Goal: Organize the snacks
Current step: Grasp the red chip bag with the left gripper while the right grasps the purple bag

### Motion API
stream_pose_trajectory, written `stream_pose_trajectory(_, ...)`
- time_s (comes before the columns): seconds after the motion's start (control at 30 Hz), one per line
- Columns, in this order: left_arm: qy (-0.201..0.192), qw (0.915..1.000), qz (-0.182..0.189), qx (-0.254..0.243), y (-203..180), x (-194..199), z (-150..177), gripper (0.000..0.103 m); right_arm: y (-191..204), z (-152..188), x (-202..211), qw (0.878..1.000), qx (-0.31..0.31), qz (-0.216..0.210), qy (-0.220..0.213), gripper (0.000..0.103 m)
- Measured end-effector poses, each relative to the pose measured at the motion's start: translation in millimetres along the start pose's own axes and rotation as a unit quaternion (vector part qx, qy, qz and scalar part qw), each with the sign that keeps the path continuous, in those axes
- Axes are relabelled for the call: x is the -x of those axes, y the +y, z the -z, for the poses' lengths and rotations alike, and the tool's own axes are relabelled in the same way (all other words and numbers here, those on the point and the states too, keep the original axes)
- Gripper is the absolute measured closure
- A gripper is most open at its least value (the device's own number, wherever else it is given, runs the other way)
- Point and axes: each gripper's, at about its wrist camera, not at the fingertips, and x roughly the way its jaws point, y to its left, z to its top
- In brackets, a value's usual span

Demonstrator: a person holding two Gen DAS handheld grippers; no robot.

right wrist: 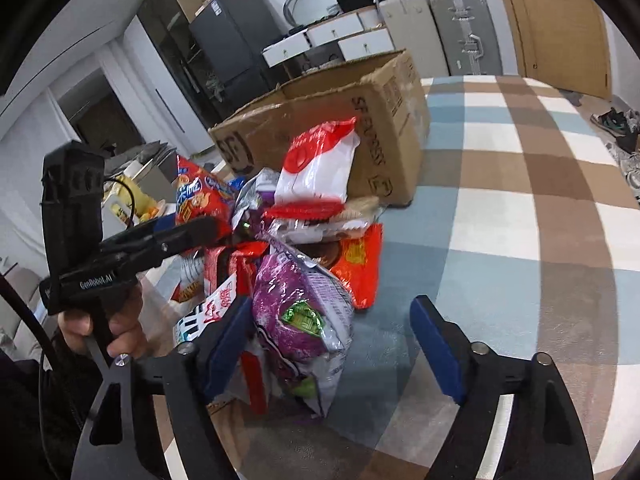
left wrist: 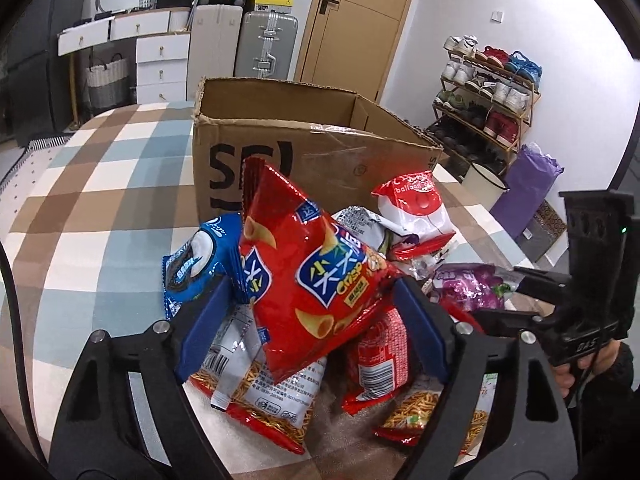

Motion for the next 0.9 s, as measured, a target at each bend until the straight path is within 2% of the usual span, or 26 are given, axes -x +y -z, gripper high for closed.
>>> stream_pose_trajectory(0.1,0.003,1.0,0.004,0.006,3,-1,0,0.022,0,-1,-3,1.0,-0.003,0.002,0.007,0.023)
stream_pose_trajectory(0.23,0.006,0.9999,0.009,0.011,8,-4,-1,0.03,2,-2,-7,1.0,0.0,-0.01,0.014,0.038)
stream_pose_trajectory(0.37,0.006,0.9996,0.022,0.017,17,-2,0,0.048,9,0,-5,1.0,0.013,-0.013,0.012,0.051)
stream_pose_trajectory(0.4,0.004,0.9995,0.024,0.019,20,-1,1,0.06,10,0,-4,1.0,0.015,-0.017,0.012,0.054)
stream_pose_trajectory(0.5,0.0,0.9991,0.032,0.027,27,1,3,0.072,14,1,-1,1.0,0.023,-0.01,0.008,0.055)
stream_pose_trajectory(0.9,-0.033,0.9984,0.042,0.02,25,25,20,0.085,12,4,14,1.0,0.025,0.006,-0.017,0.057)
